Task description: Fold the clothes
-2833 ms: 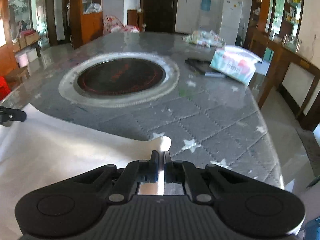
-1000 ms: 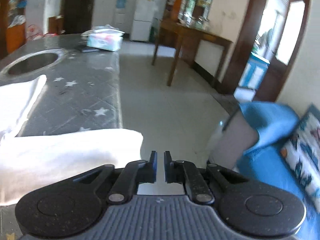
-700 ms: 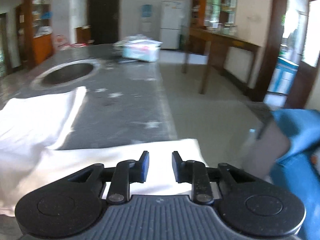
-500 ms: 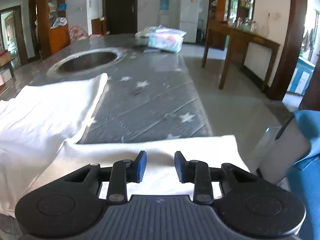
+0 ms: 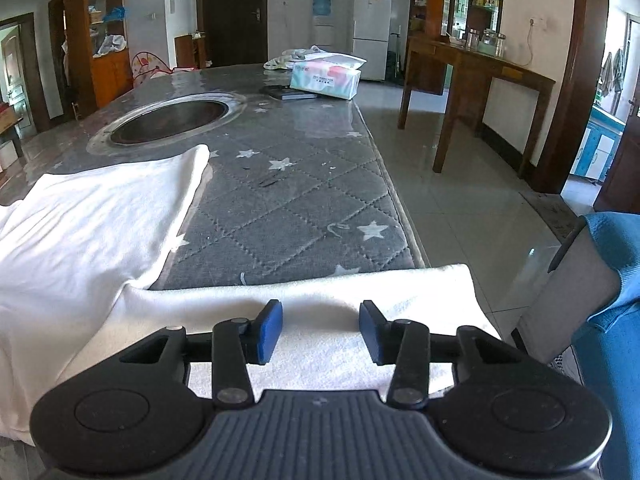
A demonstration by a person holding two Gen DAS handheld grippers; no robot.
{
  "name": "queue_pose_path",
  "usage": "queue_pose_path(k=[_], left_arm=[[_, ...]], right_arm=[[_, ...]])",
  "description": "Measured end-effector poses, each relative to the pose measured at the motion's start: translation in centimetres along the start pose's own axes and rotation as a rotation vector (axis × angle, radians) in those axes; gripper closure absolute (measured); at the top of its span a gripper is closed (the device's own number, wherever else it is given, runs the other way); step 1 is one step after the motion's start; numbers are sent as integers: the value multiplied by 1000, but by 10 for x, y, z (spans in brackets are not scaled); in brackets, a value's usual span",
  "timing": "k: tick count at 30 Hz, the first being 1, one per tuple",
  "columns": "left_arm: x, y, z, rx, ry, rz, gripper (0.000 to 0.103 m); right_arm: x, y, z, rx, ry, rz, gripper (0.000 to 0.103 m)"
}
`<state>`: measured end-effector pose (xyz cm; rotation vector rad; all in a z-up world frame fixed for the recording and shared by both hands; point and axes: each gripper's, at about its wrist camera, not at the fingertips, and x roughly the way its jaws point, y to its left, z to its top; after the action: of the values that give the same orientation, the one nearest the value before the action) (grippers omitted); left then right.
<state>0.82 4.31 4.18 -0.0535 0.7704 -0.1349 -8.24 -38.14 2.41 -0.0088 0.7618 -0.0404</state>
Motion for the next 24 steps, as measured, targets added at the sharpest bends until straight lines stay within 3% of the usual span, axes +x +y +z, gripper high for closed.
queue_pose_path(k=[7,12,14,15,19,24], left_arm=[[38,-3,17,-47,27,39,65],[45,-11,18,-7,9,79,65],[46,-13,17,25,-2,96,79],[45,-12,17,25,-1,94,91],[33,7,16,-50,-19,74,98],[-16,44,5,-151,-114,91,98]], right_arm=[[1,0,1,6,5,1,59],[2,-1,2,10,6,3,55],[3,-1,2,11,5,0,54],[3,-1,2,12,4,0,53],[3,-1,2,16,4,1,52],[3,0,2,14,5,-1,52]])
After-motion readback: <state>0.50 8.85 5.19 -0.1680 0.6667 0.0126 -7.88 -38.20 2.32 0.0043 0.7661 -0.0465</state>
